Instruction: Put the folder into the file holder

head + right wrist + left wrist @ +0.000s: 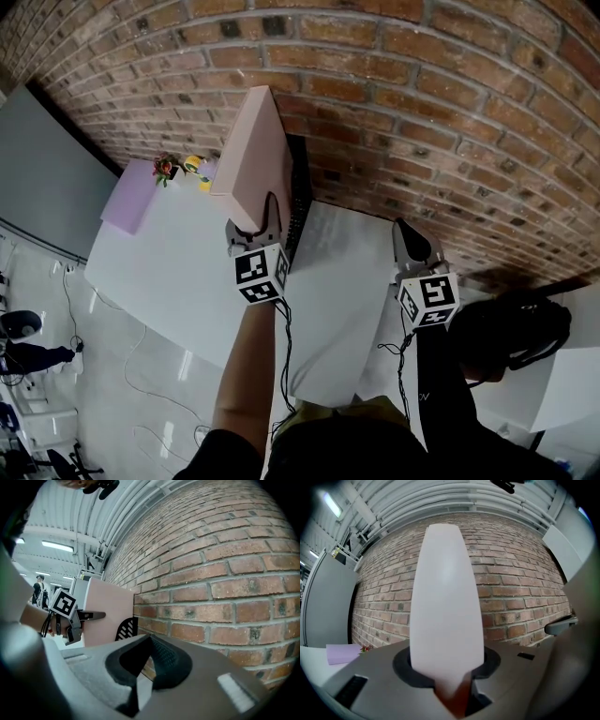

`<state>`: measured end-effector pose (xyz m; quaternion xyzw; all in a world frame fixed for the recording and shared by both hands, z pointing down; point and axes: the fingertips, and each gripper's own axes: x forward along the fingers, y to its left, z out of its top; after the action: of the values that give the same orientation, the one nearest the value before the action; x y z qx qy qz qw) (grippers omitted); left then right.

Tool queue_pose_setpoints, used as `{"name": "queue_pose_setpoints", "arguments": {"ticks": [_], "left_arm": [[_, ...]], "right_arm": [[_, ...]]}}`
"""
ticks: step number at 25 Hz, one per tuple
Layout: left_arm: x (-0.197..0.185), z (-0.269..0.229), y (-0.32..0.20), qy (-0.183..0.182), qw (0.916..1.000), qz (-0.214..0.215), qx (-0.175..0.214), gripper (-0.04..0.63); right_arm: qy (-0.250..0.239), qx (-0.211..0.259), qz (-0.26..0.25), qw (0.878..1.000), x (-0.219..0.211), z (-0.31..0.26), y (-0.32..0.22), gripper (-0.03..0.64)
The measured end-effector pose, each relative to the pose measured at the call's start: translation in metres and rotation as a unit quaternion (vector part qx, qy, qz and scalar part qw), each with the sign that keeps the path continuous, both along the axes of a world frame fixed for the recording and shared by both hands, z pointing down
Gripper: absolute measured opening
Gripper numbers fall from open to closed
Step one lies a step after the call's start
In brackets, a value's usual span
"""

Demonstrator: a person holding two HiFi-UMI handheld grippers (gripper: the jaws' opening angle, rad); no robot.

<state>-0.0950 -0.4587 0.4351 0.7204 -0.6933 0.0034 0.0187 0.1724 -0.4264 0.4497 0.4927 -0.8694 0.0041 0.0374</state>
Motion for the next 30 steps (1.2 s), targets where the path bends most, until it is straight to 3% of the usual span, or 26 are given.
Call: {"name": "queue_pose_setpoints", "arguments": {"ticks": [18, 30], "left_arm": [[-0.003, 0.018, 0.001, 0.017, 0.9975, 0.067, 0.014, 0.155], [-0.005, 0.040, 0.000, 0.025, 0.9970, 0.073, -0.003, 0.158]], "right_arm": [[0.006, -0.009, 0.007, 1.000, -0.023, 0.007, 0.009, 0.000], [0.014, -0.018, 0.028, 0.999, -0.017, 0.015, 0.016, 0.000]]}}
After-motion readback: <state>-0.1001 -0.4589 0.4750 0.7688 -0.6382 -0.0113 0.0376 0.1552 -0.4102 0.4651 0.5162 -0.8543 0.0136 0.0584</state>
